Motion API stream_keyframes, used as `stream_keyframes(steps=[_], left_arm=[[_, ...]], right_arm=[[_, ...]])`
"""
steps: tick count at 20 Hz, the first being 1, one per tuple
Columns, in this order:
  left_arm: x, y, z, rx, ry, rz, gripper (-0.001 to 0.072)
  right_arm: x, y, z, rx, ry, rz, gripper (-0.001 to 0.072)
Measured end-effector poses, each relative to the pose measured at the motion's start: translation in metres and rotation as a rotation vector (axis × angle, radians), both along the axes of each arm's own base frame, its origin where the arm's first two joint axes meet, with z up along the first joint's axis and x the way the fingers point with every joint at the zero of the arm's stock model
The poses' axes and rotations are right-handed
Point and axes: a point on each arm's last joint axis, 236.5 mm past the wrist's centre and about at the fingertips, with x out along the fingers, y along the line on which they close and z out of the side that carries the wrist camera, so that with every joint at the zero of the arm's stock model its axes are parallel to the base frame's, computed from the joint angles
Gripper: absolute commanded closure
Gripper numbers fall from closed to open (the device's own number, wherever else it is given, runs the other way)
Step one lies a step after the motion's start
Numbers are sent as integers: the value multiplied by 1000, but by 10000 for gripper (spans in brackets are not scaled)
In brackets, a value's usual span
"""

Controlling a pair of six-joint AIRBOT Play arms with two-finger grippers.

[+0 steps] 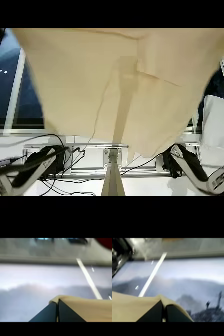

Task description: Fold the clothes and pants, and hang the long-sleeved shirts on hangers.

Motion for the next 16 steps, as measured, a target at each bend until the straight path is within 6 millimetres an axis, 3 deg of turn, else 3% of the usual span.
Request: stream_keyframes(steps=[4, 7, 9, 11, 13, 16], left_arm=[[64, -17, -144, -70, 300, -54, 695], [91, -14, -213, -108, 394, -12, 695], [104, -10, -237, -129, 406, 29, 694], [111, -5, -247, -136, 405, 56, 694], [111, -5, -254, -143, 419, 56, 695], [95, -13, -265, -161, 496, -2, 696]], right_arm=[[80, 9, -145, -6, 317, 37, 699], [125, 18, -229, -42, 428, 5, 700], [144, 19, -268, -48, 472, -36, 700], [155, 17, -290, -51, 490, -69, 700], [155, 13, -303, -73, 516, -75, 700], [137, -3, -316, -128, 594, -54, 700]])
